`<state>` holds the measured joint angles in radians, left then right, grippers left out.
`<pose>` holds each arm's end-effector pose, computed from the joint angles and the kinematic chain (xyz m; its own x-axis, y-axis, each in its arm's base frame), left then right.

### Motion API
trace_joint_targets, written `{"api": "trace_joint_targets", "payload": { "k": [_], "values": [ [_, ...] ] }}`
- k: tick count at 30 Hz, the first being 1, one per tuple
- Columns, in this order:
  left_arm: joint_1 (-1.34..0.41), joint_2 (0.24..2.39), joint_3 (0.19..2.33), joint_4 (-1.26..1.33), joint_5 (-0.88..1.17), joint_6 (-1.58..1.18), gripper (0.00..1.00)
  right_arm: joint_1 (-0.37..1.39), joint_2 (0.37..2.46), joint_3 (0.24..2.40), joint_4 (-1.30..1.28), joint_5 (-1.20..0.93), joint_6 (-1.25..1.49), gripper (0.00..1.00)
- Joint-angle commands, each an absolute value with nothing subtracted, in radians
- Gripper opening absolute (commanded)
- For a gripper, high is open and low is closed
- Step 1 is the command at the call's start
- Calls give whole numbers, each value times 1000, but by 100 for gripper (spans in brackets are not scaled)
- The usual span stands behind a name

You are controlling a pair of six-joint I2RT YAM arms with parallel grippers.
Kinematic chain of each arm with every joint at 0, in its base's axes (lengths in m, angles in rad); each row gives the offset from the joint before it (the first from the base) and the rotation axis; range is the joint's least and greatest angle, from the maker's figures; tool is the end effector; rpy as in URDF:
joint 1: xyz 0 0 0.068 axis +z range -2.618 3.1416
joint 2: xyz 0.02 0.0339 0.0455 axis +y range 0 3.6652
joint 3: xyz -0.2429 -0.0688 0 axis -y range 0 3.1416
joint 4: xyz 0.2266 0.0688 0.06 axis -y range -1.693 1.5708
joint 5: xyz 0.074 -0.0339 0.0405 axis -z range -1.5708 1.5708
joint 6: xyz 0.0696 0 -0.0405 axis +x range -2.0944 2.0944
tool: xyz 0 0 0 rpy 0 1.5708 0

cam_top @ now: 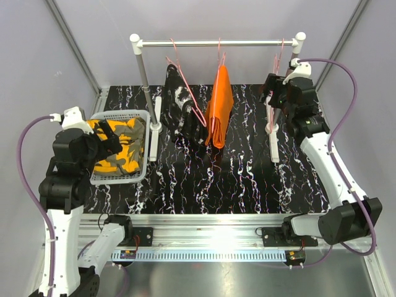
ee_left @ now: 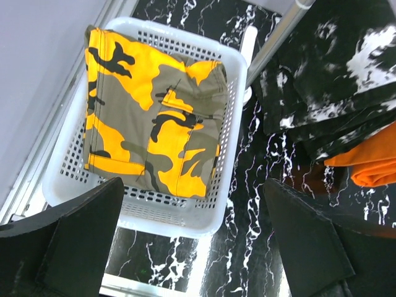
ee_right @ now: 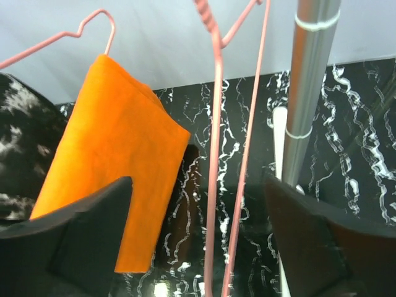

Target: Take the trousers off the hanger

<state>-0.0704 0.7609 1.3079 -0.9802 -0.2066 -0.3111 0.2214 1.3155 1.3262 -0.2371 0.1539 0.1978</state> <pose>0.1361 0.0047 0.3904 -0.3629 -0.2748 -0.8904 -0.2394 0.9510 -0.1959 0.3182 0.0607 0.3789 -0.2287 0.1476 -0.9622 -0.0268 0.9871 0.1578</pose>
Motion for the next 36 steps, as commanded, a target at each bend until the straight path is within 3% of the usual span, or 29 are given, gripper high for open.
{"api": "trace_joint_targets", "payload": {
  "k": [1,7,10,13,29,32,36],
  "values": [
    [-81,759,1319,-959,-239,-291,99,219,1250,1399,-234,127,213,99],
    [-89,736,1341,-968,-270,-320,99,219,1189,1509,-376,49,265,99],
    [-89,732,1368,-1026,-449,-431,99,222,1222,1633,-541,-52,293,99],
    [-89,716,1379,-1037,-508,-448,99,265,1232,1641,-508,-124,330,99],
    [-97,686,1309,-985,-350,-351,99,612,1705,2074,-816,311,348,84],
    [-101,686,1304,-986,-347,-345,99,634,1779,2131,-871,356,356,78],
    [-107,683,1305,-986,-347,-337,99,637,1830,2151,-930,423,380,57]
  ]
}}
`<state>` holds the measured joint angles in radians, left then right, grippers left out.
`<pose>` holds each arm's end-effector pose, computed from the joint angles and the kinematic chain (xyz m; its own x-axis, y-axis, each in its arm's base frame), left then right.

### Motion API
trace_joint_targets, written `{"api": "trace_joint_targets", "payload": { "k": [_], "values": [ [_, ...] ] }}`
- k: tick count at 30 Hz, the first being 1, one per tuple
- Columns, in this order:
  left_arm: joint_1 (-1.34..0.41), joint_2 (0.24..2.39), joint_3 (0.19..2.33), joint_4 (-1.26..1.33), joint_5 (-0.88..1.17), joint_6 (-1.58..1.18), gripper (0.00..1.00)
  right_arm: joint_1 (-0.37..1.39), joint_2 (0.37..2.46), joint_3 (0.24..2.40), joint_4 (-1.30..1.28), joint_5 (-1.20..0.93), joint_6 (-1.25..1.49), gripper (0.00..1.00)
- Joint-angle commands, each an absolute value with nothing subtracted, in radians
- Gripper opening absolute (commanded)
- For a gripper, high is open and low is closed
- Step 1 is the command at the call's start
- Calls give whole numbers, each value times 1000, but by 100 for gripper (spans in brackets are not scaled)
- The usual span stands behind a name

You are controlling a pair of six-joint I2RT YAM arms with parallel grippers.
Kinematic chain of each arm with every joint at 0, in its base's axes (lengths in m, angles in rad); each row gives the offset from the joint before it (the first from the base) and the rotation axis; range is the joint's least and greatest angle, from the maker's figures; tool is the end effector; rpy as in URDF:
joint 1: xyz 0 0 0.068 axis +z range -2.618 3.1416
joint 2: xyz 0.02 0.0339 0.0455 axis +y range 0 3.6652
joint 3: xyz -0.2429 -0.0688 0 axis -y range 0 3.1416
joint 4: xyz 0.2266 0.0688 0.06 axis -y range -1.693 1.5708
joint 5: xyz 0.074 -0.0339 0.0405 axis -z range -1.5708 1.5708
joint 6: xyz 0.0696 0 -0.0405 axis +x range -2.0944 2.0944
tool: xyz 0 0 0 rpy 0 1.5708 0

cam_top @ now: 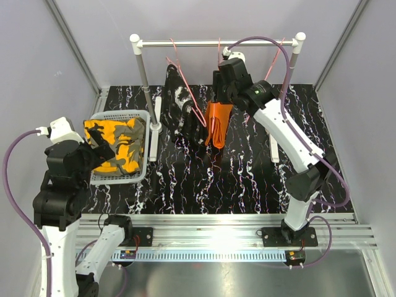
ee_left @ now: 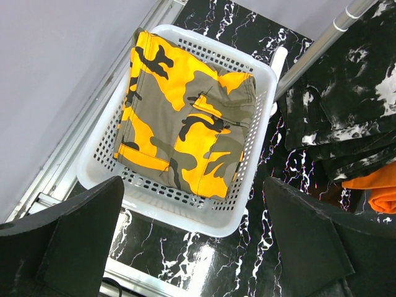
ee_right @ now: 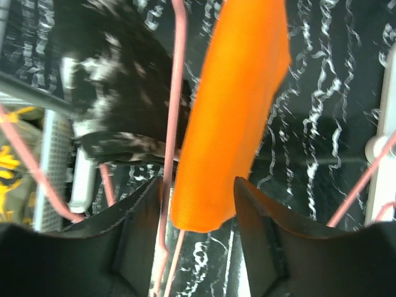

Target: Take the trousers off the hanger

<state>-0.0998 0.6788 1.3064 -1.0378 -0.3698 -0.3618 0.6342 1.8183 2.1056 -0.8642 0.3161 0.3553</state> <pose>0.1085 0.0144 0.3922 -0.2873 -0.3029 -0.9087 -0.3620 0.9126 -0.1898 0.3329 0.2180 0.3943 -0.5348 0.0170 -0.8448 -0.1784 0.9750 0.1326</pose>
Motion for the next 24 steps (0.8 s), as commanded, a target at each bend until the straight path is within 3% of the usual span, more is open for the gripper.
{"api": "trace_joint_targets", "payload": {
  "k": [1,3,4,7,10,11,14,15,19,24],
  "values": [
    [-112,683,1307,-988,-347,-337,99,638,1830,2142,-925,417,383,55],
    [-115,683,1305,-986,-347,-334,99,638,1822,2094,-904,397,387,51],
    [-115,684,1305,-986,-347,-333,99,637,1816,2080,-890,393,387,43],
    [-118,684,1302,-986,-344,-331,99,637,1812,2043,-887,403,388,37],
    [-126,683,1299,-986,-344,-327,99,634,1796,2004,-861,390,377,20],
    [-127,684,1298,-983,-344,-325,99,629,1789,1991,-851,381,379,10],
    [-130,686,1298,-986,-341,-322,99,618,1764,1962,-830,359,373,7],
    [-132,686,1298,-986,-339,-321,99,617,1755,1944,-822,354,367,0],
    [-140,695,1296,-970,-281,-305,99,609,1685,1905,-753,339,333,0],
    [-140,747,1315,-890,-69,-287,99,604,1637,1953,-686,394,266,0]
  ]
}}
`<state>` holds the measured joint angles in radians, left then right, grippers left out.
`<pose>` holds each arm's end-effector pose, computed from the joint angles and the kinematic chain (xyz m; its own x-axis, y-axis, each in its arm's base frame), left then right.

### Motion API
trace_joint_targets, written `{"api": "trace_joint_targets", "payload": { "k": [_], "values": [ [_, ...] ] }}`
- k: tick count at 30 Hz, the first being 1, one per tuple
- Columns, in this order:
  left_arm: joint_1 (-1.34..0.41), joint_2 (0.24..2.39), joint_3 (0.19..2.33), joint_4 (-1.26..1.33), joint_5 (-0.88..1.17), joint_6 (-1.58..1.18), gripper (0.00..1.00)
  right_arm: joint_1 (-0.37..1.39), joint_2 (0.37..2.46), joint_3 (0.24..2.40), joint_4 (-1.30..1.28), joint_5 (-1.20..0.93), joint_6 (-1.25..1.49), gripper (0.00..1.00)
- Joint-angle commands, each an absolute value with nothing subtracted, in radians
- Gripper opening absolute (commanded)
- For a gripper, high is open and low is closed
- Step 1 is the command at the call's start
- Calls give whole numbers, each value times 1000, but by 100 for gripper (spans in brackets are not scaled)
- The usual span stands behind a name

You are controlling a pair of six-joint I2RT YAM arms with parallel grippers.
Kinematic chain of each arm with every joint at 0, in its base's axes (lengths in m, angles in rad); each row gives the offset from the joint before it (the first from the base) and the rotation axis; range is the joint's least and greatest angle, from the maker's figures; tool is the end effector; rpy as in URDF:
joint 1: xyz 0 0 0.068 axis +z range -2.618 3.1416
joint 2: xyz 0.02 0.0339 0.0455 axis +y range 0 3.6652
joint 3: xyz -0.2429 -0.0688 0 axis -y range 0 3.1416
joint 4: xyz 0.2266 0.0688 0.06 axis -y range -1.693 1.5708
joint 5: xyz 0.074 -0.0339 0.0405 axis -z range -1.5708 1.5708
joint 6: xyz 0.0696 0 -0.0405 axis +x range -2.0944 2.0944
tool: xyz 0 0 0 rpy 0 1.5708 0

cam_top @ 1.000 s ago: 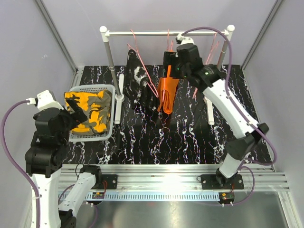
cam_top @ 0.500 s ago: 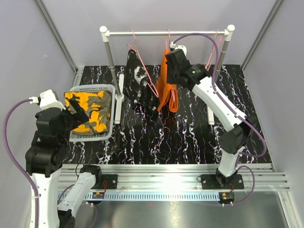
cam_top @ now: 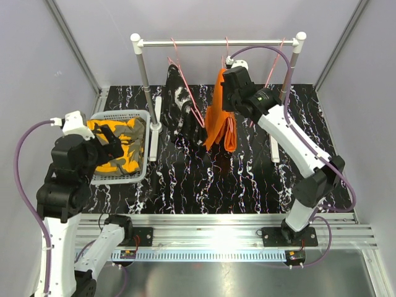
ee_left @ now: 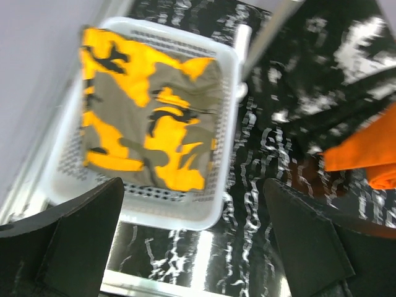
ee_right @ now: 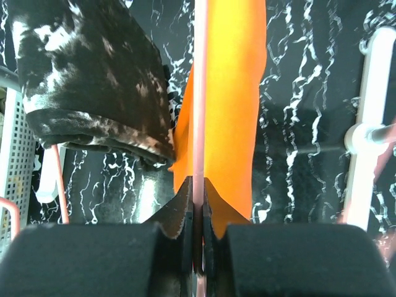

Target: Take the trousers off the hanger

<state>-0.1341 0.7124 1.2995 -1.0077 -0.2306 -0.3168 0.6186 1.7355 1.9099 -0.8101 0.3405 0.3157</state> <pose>0.1220 -0.0004 0.3899 -0.3606 -0.2574 -0.8965 -0.1989 0.9603 -0.1957 0.3271 0.2043 0.3686 -0.5616 -0.0405 -0.8265 -0.1613 0.9850 0.0613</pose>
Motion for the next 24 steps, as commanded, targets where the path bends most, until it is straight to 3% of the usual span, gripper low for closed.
{"api": "trace_joint_targets", "payload": {
  "k": [1,6,11,16,24],
  "values": [
    [-140,753,1310,-868,-43,-287,99,600,1620,1956,-672,400,262,0],
    [-153,772,1254,-642,196,-313,99,566,1568,1960,-589,393,255,0],
    [-259,781,1235,-457,265,-313,99,554,1528,1991,-535,379,236,0],
    [-520,837,1265,-290,180,-243,99,554,1493,2023,-540,359,221,0],
    [-891,1096,1413,-164,-76,-32,99,552,1384,2000,-572,279,241,0]
  ]
}}
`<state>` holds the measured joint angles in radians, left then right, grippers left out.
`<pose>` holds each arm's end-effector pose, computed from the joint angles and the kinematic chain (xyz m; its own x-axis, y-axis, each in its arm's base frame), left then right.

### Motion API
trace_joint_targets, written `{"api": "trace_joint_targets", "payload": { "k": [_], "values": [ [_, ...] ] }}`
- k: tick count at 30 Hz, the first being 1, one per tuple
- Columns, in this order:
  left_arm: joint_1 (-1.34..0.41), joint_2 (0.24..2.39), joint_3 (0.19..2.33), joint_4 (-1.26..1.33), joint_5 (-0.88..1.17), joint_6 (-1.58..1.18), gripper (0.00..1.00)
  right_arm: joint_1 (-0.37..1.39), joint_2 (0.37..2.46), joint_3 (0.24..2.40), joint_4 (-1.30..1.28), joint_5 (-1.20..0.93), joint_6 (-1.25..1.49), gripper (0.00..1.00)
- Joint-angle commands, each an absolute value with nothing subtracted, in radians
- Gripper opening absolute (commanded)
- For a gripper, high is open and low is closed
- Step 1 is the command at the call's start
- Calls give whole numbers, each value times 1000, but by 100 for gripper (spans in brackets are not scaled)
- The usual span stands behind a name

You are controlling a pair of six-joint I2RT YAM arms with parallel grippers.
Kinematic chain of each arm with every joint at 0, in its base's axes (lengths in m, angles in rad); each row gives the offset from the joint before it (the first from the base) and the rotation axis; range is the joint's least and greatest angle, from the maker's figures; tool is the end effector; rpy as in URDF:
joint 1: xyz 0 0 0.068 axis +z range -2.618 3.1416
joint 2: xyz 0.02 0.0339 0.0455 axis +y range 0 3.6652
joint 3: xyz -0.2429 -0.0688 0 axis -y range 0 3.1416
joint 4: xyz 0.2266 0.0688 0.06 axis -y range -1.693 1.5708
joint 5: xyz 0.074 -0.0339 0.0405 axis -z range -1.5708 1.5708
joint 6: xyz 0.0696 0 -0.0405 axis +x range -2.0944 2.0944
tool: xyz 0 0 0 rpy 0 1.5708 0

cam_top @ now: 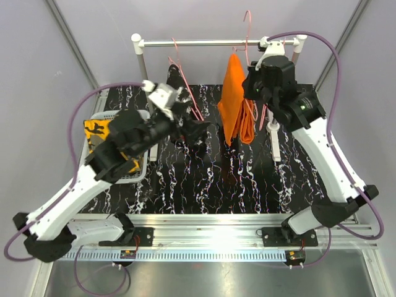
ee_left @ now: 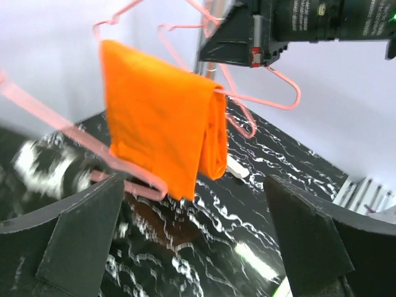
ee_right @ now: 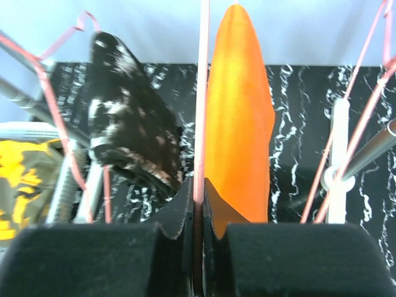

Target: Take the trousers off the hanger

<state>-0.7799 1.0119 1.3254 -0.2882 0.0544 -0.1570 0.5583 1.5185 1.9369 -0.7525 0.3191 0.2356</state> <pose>0.1621 -0.1656 0.4500 -0.0981 -0.1226 -0.9876 0.7345 0.6607 -0.1549 0.2849 0.1522 0.4570 -0.3292 0.0557 -0.9426 -0.1798 0.9763 0.1205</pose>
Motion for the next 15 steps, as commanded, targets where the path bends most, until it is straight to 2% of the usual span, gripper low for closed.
{"api": "trace_joint_targets", "payload": {
  "k": [1,6,15],
  "values": [
    [-919,1123,1429,-158,-101,-9,99,554,1368,1993,-577,267,247,0],
    [-1028,1265,1506,-106,-155,92,99,552,1238,1919,-604,175,293,0],
    [-1118,1399,1554,-35,-221,176,99,554,1078,1821,-603,26,367,0]
  ]
}}
